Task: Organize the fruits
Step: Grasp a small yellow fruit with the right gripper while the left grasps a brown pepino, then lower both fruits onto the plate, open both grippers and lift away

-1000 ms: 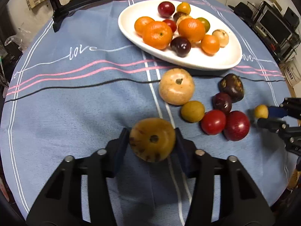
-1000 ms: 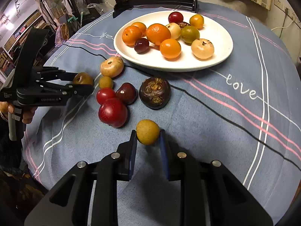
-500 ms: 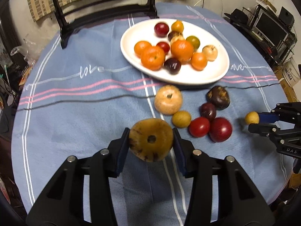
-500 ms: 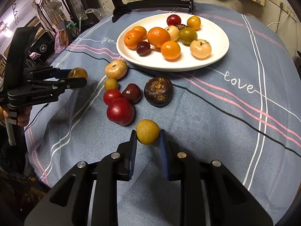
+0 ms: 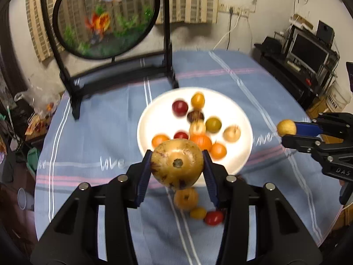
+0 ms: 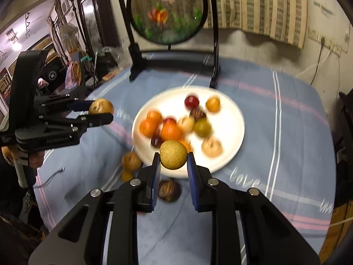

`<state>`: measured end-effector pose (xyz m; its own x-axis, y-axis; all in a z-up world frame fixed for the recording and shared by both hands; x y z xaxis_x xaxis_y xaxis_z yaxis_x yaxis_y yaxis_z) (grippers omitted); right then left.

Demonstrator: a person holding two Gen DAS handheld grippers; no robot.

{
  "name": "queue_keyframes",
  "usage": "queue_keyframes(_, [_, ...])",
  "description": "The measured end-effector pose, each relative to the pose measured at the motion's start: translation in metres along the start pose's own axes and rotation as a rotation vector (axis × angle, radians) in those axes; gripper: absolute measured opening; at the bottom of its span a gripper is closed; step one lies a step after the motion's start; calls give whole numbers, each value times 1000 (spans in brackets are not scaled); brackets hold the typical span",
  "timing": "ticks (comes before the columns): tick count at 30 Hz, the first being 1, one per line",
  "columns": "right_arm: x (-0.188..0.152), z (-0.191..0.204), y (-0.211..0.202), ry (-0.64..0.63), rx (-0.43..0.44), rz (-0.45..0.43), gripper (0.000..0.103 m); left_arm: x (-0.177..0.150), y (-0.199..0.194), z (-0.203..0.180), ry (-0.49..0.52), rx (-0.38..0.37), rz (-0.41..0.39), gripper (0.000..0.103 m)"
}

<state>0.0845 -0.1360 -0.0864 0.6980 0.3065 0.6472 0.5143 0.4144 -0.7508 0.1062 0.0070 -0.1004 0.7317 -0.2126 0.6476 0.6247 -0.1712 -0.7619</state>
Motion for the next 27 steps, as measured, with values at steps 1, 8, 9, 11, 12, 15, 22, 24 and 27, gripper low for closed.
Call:
queue_keyframes(1, [7, -2, -1, -1, -3, -12, 24, 8, 0, -1, 1, 1, -12, 45])
queue_keyframes(8, [47, -19, 17, 24, -7, -48, 24, 41, 14, -9, -4, -1, -34, 45])
queue_keyframes(9, [51, -22, 23, 33, -2, -43, 24, 43, 20, -9, -5, 3, -29, 45])
queue_keyframes(11, [54, -26, 32, 39, -4, -36, 24, 44, 30, -8, -15, 6, -11, 45])
queue_keyframes(12, [56, -27, 39, 41, 1, -30, 24, 44, 36, -7, -20, 4, -2, 45])
queue_keyframes(15, [59, -30, 54, 44, 4, -15, 24, 43, 52, -6, -25, 10, 22, 45])
queue_keyframes(22, [64, -38, 89, 47, 15, 26, 24, 38, 91, 3, -33, 36, 83, 45])
queue_keyframes(24, [65, -41, 99, 51, 18, 39, 24, 37, 101, 5, -29, 47, 98, 45])
queue_keyframes(27, [64, -45, 114, 53, 11, 59, 24, 36, 112, 7, -25, 59, 115, 45])
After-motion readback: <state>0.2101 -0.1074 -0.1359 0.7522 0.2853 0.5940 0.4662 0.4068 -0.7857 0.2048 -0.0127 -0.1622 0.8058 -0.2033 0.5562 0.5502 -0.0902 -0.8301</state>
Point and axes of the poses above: each gripper's, at about its wrist camera, not at the fingertips, and y roughly the way its jaws point, z to its left, x to its top, the point moved 8 cm from there along y, roughly the way its jaws point
